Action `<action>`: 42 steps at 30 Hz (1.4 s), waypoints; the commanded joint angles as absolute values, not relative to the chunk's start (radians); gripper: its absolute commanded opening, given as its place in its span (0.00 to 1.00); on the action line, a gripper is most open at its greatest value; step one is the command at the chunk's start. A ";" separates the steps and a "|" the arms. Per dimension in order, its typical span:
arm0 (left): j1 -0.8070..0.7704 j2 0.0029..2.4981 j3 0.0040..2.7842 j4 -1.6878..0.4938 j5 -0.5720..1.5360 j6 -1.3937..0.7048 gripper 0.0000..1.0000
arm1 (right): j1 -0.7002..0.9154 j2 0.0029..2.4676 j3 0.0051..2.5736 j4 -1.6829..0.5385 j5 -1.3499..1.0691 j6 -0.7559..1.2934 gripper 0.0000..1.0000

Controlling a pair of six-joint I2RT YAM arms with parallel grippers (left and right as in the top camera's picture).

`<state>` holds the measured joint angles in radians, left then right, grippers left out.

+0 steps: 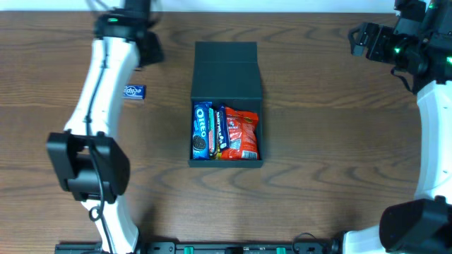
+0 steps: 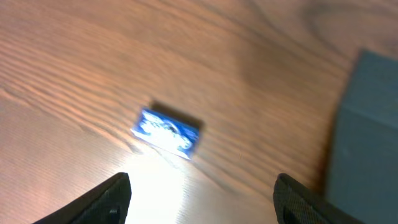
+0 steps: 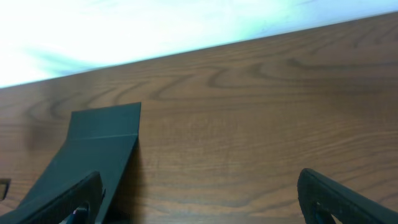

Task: Pack container
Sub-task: 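Release the bar in the box and withdraw the left gripper, then lower the left gripper onto the blue Eclipse tin and grasp it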

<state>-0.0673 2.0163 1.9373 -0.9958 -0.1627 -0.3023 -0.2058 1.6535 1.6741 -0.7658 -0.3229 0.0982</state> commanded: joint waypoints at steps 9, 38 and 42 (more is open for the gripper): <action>0.065 2.085 1.883 -0.970 -0.047 -0.345 0.71 | -0.215 1.628 1.680 -0.765 -0.334 0.101 0.99; 0.063 2.290 1.883 -0.939 -0.031 0.249 0.92 | -0.215 1.628 1.680 -0.778 -0.334 0.101 0.99; 0.063 2.304 1.882 -0.942 -0.013 0.252 0.96 | -0.215 1.628 1.680 -0.779 -0.334 0.101 0.99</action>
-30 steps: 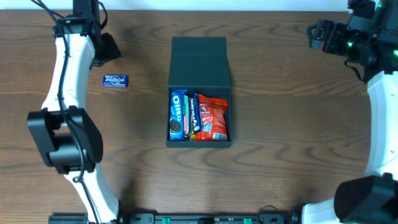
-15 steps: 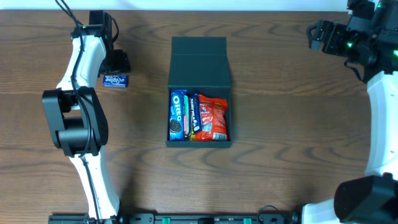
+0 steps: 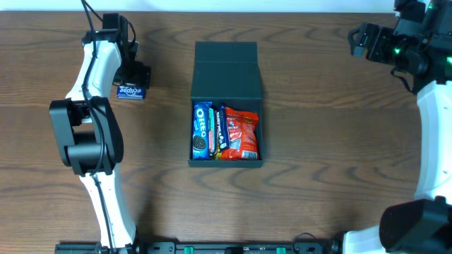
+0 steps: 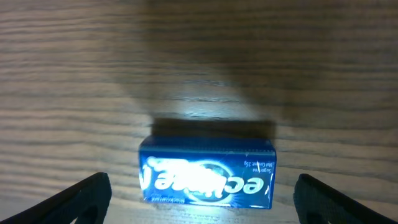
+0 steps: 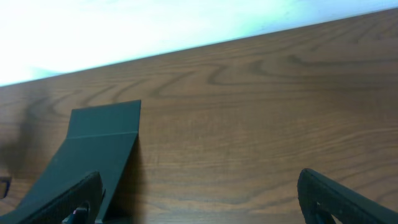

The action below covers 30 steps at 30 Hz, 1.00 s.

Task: Pack container
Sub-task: 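Lower the left gripper onto the blue Eclipse tin and grasp it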

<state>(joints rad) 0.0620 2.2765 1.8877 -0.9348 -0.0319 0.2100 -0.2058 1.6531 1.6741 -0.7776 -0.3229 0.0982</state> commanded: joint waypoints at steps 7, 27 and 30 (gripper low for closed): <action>0.065 2.330 1.882 -0.949 0.001 0.251 0.98 | -0.215 1.628 1.680 -0.779 -0.334 0.112 0.99; 0.111 2.334 1.881 -0.940 0.087 0.240 0.95 | -0.215 1.628 1.680 -0.779 -0.334 0.120 0.99; 0.111 2.335 1.880 -0.937 0.087 0.240 0.95 | -0.215 1.628 1.680 -0.779 -0.334 0.120 0.99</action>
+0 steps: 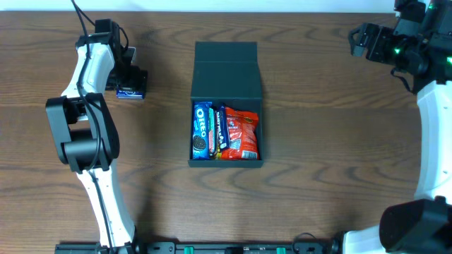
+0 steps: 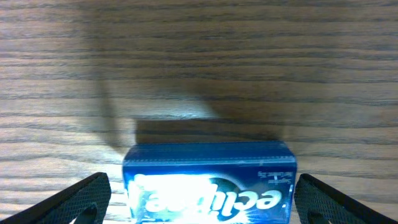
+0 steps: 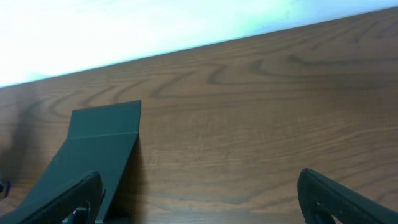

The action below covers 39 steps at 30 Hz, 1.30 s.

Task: Pack container
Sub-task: 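Lower the left gripper onto the blue Eclipse tin and grasp it, then carry the Eclipse tin into the box and release it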

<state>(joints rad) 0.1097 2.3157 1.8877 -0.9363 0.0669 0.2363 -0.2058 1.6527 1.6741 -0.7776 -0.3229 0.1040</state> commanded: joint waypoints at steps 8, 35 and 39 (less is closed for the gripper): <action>0.111 2.336 1.880 -0.923 0.087 0.241 0.96 | -0.215 1.628 1.680 -0.778 -0.334 0.120 0.99; 0.111 2.364 1.880 -0.919 0.105 0.239 0.84 | -0.215 1.628 1.680 -0.778 -0.334 0.120 0.99; 0.111 2.364 1.880 -0.919 0.105 0.230 0.80 | -0.215 1.628 1.680 -0.778 -0.334 0.120 0.99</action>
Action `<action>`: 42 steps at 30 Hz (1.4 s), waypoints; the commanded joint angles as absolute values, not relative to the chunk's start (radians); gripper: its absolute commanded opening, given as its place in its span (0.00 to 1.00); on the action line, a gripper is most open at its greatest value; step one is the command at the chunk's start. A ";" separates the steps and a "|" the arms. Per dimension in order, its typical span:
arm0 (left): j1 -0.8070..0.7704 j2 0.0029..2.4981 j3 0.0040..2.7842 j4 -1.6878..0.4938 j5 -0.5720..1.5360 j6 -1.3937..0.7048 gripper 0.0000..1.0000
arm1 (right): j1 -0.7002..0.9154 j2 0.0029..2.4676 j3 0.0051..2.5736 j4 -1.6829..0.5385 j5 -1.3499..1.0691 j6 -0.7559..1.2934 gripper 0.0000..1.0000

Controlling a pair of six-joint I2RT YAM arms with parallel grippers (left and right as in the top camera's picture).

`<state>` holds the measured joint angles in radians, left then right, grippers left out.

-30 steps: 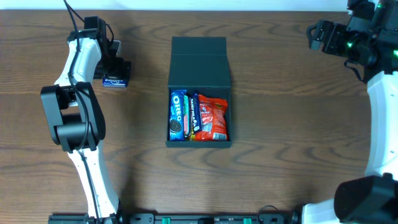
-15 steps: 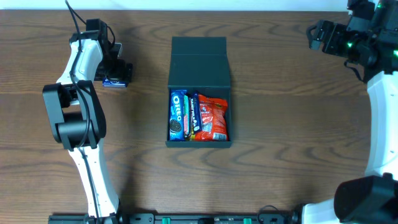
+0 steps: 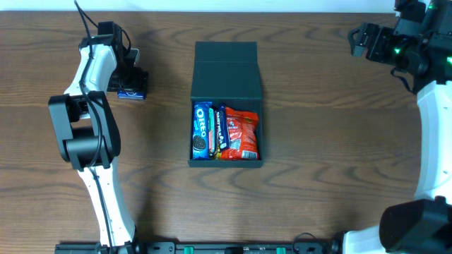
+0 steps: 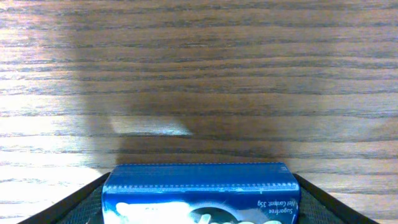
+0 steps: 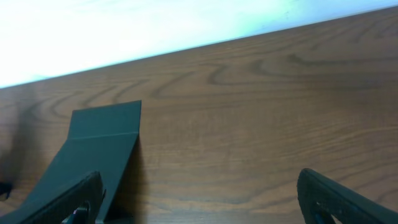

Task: Pack container
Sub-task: 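Carry the Eclipse tin into the box and release it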

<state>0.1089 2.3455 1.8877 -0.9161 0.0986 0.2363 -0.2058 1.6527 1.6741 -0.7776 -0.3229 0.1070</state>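
A blue Eclipse gum pack [image 3: 132,92] lies on the table, left of the dark open box [image 3: 226,163]. My left gripper [image 3: 129,83] is low over the pack. In the left wrist view the gum pack [image 4: 200,193] fills the gap between the open fingers [image 4: 84,205], which stand along both of its ends at the same wide spread. The box holds an Oreo pack [image 3: 201,130], a slim dark bar and a red snack bag [image 3: 242,134]. My right gripper [image 3: 359,39] stands open at the far right, with nothing in it.
The box's lid [image 3: 226,60] lies folded back toward the far edge and shows in the right wrist view as a dark flap [image 5: 99,137]. The table's far edge runs just behind both arms. Bare wood surrounds the box.
My left gripper has come lower over the gum pack, which now fills the whole gap between the fingers. The pack lies in the same spot. The right arm has not moved.
At first my left gripper was near the far edge, with the gum pack lying a little way in front of it. Then it stood over the pack, fingers wide. It was lower at each later moment and now straddles the pack. The box and right arm stayed put.
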 commanded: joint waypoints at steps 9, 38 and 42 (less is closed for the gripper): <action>0.110 2.363 1.881 -0.920 0.130 0.193 0.72 | -0.215 1.628 1.680 -0.777 -0.334 0.127 0.99; -0.350 2.355 2.473 -1.391 0.204 0.087 0.06 | -0.282 1.614 1.681 -0.789 -0.334 0.141 0.99; -0.464 2.343 2.473 -1.414 0.202 0.044 0.06 | -0.322 1.612 1.681 -0.824 -0.334 0.132 0.99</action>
<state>-0.4183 2.3585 2.4508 -1.3979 0.1970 0.0914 -0.3050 1.6424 1.6741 -0.8139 -0.3256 0.1265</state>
